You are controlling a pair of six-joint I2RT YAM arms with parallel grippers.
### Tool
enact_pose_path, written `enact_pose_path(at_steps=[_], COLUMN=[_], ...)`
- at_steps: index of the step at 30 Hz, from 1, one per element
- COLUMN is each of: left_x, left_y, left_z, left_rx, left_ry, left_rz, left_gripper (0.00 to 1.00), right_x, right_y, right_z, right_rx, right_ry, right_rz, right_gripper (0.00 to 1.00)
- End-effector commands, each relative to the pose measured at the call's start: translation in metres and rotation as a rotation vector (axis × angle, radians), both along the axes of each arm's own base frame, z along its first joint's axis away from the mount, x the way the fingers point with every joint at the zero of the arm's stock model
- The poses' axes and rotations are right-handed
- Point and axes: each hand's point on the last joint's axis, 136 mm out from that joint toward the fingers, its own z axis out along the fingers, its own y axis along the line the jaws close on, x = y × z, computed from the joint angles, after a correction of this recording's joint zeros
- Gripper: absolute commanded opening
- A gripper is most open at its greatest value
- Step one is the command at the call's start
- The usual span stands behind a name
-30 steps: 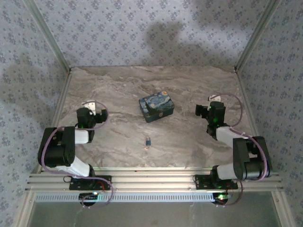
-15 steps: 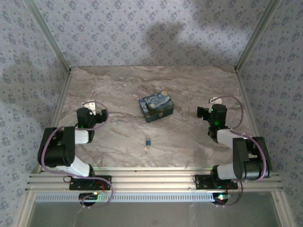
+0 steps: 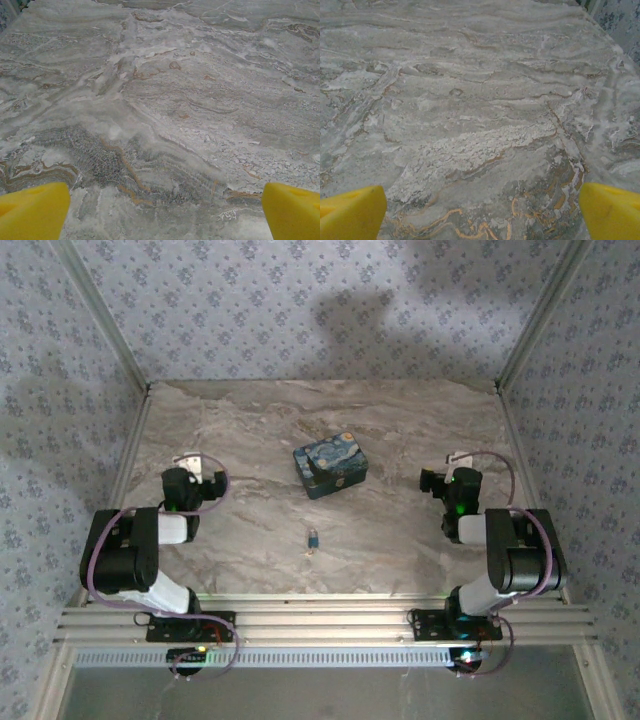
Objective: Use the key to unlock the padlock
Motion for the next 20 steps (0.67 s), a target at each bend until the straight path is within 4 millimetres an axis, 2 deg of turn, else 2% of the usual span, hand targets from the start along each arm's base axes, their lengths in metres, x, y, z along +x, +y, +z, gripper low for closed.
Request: enact_pose_path(at_steps=[1, 20], left_x=[0.0086, 0.0086], left_y=[0.0022, 0.0020], left_z=[0.0155, 0.0155], left_rx=[0.017, 0.017], left_ry=[-0.050, -0.050], left_rz=[0.005, 0.005], left_gripper=[0.98, 0.98], right_x=[0.0055, 0.0059], right_y=[-0.0015, 0.0017], right_z=[0.0132, 0.0121], right_rx=[-0.020, -0.023], right_ry=[-0.052, -0.045], right_rz=[-0.008, 0.008], right_gripper=[1.00, 1.00])
